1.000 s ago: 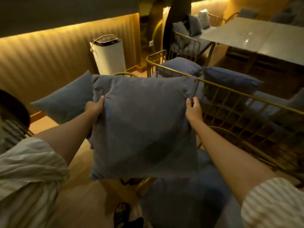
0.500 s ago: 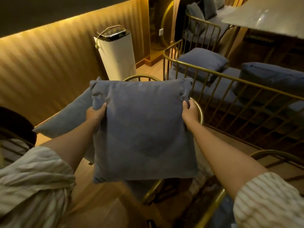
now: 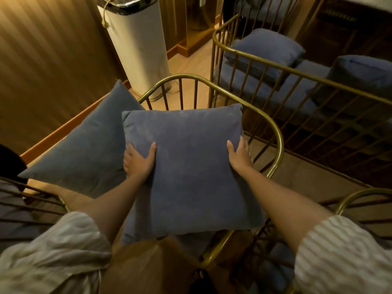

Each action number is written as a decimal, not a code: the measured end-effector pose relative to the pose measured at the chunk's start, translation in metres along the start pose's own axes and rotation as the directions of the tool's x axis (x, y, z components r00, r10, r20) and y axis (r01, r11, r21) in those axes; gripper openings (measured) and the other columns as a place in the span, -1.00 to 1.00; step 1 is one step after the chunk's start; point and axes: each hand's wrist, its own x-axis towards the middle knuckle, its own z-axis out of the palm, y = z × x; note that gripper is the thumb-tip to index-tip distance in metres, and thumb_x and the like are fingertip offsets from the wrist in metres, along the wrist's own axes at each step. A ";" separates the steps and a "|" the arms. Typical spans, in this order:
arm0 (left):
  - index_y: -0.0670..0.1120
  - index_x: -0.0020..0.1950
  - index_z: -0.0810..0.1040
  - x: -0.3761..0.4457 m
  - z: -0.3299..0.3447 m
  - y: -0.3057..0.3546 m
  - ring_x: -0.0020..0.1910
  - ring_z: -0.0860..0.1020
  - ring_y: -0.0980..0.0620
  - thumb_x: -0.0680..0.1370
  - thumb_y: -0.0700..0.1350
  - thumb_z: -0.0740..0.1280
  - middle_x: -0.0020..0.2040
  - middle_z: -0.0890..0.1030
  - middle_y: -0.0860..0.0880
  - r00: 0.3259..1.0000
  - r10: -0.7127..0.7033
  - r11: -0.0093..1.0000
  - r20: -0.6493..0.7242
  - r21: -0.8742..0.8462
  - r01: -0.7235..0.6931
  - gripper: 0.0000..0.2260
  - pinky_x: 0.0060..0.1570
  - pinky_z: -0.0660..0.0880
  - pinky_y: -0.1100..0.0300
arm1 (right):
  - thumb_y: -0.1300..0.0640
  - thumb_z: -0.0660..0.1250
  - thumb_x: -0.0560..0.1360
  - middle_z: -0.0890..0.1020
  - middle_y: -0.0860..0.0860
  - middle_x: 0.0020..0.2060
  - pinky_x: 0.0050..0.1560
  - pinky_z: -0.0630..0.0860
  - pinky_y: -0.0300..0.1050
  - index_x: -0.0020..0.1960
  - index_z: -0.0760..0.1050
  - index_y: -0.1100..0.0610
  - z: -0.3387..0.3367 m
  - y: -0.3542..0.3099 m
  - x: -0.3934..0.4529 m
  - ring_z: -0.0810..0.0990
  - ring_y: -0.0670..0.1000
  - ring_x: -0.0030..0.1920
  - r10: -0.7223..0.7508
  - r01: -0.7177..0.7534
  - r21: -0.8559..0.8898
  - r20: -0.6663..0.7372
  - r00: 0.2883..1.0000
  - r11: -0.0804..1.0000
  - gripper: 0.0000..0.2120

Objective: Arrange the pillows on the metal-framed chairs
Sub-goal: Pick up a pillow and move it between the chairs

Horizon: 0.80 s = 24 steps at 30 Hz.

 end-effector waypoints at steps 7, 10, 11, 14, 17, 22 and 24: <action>-0.07 0.55 0.22 -0.037 0.016 0.023 0.58 0.09 -0.18 0.49 0.32 0.32 0.60 0.16 -0.16 0.936 0.350 0.930 -0.023 0.127 -0.345 -0.23 0.53 -0.07 -0.18 | -0.31 0.09 0.58 0.17 0.08 0.59 0.51 0.15 0.29 0.60 0.05 0.03 -0.016 0.022 -0.027 0.20 0.20 0.56 -0.060 0.059 -0.041 -0.025 0.998 0.997 -0.29; -0.10 0.52 0.28 -0.055 0.026 0.048 0.57 0.14 -0.15 0.53 0.20 0.36 0.58 0.21 -0.16 0.831 0.546 0.819 0.105 0.140 -0.556 -0.33 0.54 -0.08 -0.15 | -0.24 0.13 0.61 0.19 0.09 0.58 0.49 0.18 0.28 0.59 0.09 0.05 -0.039 0.033 -0.044 0.23 0.21 0.54 -0.070 0.067 -0.057 -0.050 0.996 0.996 -0.34; -0.11 0.52 0.28 -0.063 0.030 0.058 0.57 0.14 -0.15 0.55 0.15 0.36 0.57 0.22 -0.16 0.793 0.590 0.782 0.151 0.137 -0.608 -0.36 0.54 -0.08 -0.15 | -0.21 0.14 0.61 0.21 0.10 0.58 0.50 0.19 0.26 0.59 0.10 0.06 -0.051 0.038 -0.051 0.24 0.20 0.54 -0.073 0.069 -0.070 -0.061 0.995 0.995 -0.35; -0.16 0.53 0.28 -0.091 0.050 0.088 0.57 0.16 -0.15 0.60 -0.02 0.31 0.55 0.27 -0.17 0.695 0.671 0.700 0.259 0.087 -0.708 -0.46 0.55 -0.06 -0.17 | -0.15 0.18 0.62 0.31 0.13 0.54 0.49 0.20 0.19 0.57 0.17 0.08 -0.093 0.056 -0.075 0.29 0.18 0.52 -0.116 0.103 -0.148 -0.083 0.990 0.984 -0.40; -0.17 0.55 0.24 -0.139 0.075 0.118 0.56 0.17 -0.15 0.63 -0.09 0.26 0.55 0.27 -0.18 0.576 0.732 0.615 0.364 0.012 -0.788 -0.49 0.55 -0.05 -0.15 | -0.09 0.20 0.63 0.38 0.13 0.49 0.46 0.18 0.14 0.55 0.22 0.09 -0.146 0.088 -0.107 0.32 0.16 0.50 -0.157 0.126 -0.249 -0.109 0.982 0.960 -0.44; -0.16 0.55 0.26 -0.240 0.126 0.153 0.55 0.20 -0.14 0.58 -0.11 0.31 0.55 0.30 -0.15 0.363 0.794 0.428 0.488 -0.025 -0.904 -0.45 0.53 0.03 -0.10 | -0.16 0.19 0.61 0.39 0.14 0.49 0.45 0.23 0.16 0.55 0.23 0.10 -0.232 0.162 -0.169 0.34 0.17 0.49 -0.077 -0.011 -0.321 -0.261 0.962 0.947 -0.40; -0.15 0.55 0.26 -0.283 0.146 0.162 0.55 0.21 -0.14 0.57 -0.11 0.33 0.55 0.30 -0.13 0.274 0.811 0.361 0.517 -0.074 -0.930 -0.43 0.53 0.07 -0.10 | -0.18 0.20 0.61 0.40 0.13 0.49 0.43 0.23 0.16 0.55 0.23 0.12 -0.261 0.195 -0.196 0.35 0.18 0.48 -0.019 -0.077 -0.264 -0.344 0.939 0.961 -0.38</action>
